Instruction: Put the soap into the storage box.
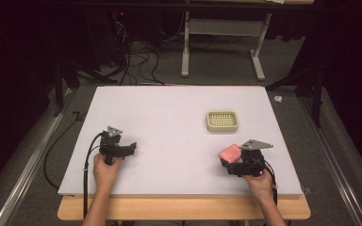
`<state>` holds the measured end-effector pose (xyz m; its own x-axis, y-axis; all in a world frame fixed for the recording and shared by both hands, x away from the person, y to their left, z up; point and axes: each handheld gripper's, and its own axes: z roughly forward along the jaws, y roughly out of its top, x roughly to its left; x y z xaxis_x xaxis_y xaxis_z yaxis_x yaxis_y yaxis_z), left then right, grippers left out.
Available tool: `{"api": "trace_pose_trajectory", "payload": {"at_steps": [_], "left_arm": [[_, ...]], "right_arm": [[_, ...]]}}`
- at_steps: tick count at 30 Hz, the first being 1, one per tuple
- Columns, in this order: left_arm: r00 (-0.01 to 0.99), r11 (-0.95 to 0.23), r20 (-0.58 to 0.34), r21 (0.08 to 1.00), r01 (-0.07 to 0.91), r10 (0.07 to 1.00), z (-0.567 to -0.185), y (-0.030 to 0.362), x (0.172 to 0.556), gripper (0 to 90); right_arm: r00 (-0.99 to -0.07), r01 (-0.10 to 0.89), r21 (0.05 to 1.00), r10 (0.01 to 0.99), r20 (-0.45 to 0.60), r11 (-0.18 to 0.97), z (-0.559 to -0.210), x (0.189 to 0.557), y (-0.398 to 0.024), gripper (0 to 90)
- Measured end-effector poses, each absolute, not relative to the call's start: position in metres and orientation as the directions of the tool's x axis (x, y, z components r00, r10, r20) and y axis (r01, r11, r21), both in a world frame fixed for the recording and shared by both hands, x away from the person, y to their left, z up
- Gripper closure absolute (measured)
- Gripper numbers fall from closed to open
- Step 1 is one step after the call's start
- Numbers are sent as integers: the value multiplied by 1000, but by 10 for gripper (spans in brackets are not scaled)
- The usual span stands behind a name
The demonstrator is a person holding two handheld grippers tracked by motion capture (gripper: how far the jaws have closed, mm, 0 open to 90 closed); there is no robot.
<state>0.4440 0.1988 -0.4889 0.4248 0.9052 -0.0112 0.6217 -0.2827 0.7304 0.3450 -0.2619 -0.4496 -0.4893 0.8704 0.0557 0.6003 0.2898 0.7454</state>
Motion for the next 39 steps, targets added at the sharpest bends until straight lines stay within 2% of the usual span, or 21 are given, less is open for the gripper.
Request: {"api": "trace_pose_trajectory", "payload": {"at_steps": [39], "left_arm": [[425, -283, -11, 731, 622, 905, -489, 199, 444, 156]], "right_arm": [[-437, 617, 765, 889, 138, 184, -422, 391, -269, 137]]}}
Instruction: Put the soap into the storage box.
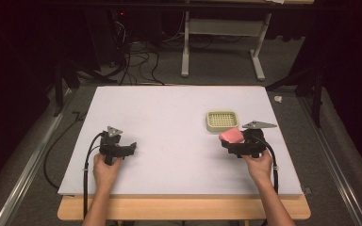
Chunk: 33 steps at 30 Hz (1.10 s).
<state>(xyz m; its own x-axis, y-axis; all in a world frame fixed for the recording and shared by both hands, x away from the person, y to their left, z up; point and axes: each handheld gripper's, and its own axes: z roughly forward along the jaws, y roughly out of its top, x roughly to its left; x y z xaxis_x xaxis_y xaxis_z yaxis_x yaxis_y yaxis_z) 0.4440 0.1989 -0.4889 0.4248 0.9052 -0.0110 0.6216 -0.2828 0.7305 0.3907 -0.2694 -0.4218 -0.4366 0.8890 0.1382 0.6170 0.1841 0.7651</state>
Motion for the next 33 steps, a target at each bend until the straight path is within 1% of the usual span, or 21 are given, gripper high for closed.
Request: {"api": "trace_pose_trajectory", "payload": {"at_steps": [7, 24, 33], "left_arm": [[425, -283, -11, 730, 622, 905, -489, 199, 444, 156], [425, -283, -11, 730, 622, 905, -489, 199, 444, 157], [425, -283, -11, 730, 622, 905, -489, 199, 444, 156]], "right_arm": [[-416, 627, 764, 895, 161, 153, -421, 398, -272, 137], [-397, 635, 759, 903, 162, 143, -413, 419, -270, 137], [-370, 663, 736, 914, 169, 133, -415, 431, -271, 137]]}}
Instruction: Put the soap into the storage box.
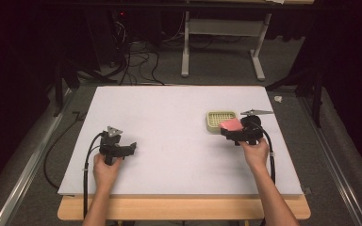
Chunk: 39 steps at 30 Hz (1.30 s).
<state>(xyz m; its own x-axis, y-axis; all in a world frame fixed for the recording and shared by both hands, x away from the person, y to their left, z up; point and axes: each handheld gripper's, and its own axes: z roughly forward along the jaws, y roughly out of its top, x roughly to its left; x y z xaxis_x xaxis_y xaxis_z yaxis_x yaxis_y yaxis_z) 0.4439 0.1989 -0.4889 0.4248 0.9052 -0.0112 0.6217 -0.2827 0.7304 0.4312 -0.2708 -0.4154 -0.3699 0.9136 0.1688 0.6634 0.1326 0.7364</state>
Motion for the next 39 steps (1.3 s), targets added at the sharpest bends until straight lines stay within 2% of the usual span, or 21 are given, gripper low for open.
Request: {"api": "trace_pose_trajectory", "payload": {"at_steps": [19, 39], "left_arm": [[425, -283, -11, 730, 622, 905, -489, 199, 444, 156], [425, -283, -11, 730, 622, 905, -489, 199, 444, 157]], "right_arm": [[-314, 692, 711, 939, 141, 125, -419, 458, -267, 137], [-271, 752, 641, 958, 93, 151, -431, 488, -248, 137]]}}
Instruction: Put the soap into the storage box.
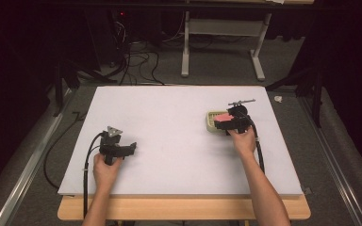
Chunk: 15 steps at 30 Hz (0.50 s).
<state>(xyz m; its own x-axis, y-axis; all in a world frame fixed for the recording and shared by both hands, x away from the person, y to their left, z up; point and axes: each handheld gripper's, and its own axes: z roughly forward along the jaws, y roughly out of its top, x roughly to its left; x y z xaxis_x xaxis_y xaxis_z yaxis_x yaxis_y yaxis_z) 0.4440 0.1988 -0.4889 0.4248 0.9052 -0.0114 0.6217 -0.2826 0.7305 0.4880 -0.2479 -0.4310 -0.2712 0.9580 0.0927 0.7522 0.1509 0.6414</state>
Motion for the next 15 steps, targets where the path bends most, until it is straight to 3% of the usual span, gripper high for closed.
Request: {"api": "trace_pose_trajectory", "payload": {"at_steps": [15], "left_arm": [[425, -283, -11, 731, 621, 905, -489, 199, 444, 157]], "right_arm": [[-245, 773, 615, 967, 65, 155, -437, 498, -240, 136]]}}
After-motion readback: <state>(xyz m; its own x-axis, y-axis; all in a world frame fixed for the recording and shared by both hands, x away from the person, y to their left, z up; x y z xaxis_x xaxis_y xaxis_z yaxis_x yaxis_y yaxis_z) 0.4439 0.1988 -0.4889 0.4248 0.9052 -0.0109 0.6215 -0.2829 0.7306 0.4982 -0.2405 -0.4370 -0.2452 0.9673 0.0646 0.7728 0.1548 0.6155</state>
